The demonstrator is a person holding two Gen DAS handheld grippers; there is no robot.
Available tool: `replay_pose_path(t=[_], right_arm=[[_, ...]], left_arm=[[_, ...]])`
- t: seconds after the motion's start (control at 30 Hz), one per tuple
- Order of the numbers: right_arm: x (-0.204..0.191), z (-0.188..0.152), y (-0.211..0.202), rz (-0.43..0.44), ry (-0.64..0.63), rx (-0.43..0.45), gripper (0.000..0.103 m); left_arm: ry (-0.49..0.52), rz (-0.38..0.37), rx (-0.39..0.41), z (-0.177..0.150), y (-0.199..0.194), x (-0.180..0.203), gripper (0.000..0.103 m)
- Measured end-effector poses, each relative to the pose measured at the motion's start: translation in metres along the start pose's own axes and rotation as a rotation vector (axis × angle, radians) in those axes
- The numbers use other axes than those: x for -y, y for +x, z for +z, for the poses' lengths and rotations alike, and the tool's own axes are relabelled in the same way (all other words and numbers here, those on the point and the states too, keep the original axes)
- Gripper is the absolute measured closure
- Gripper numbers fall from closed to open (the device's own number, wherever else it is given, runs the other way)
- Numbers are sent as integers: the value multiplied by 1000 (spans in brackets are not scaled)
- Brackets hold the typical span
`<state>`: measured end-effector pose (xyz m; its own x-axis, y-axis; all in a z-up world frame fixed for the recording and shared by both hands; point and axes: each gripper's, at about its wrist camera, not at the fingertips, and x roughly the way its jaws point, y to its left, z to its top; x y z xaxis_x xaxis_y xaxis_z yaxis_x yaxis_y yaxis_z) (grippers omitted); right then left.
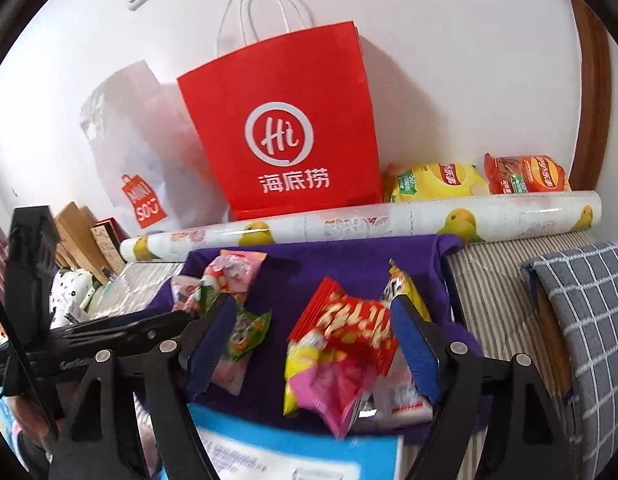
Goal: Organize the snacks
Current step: 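Open both grippers to drop the two snacks onto the towel, then grasp the blue cookie packet with the right gripper while the left approaches the pink wafer packet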
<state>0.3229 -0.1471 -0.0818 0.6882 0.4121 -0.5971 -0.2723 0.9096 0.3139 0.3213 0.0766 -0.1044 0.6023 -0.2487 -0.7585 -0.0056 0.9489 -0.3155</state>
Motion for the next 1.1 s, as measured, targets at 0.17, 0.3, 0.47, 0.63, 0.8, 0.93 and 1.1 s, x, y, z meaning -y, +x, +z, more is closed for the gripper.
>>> replay_pose_path(t=[0.17,0.3,0.47,0.63,0.8,0.93,1.1], right_arm=[[-21,-14,-31,-13,-53,8,24],[-42,-31,-49,-50,-82,-12,25],[-66,-57,-69,-18,-82,-57,34],[-87,-86,-82,18,-67,-102,40],[-97,-113,-86,32,0,-131,41],[-105,-132,-74,27,6,-179,45],[-113,-150,-51,14,-5,-228,45]], left_arm=[[8,29,-2,-11,-16,-2,43],[-9,40,-3,-24,-37,-11,43],[-24,108,11,-39,-68,-22,43],[-31,118,11,-61,-90,-37,43],[-53,133,-16,-82,-93,-54,43],[-51,133,-37,-95,-89,-64,43],[-73,132,-56,-106,-82,-79,43]])
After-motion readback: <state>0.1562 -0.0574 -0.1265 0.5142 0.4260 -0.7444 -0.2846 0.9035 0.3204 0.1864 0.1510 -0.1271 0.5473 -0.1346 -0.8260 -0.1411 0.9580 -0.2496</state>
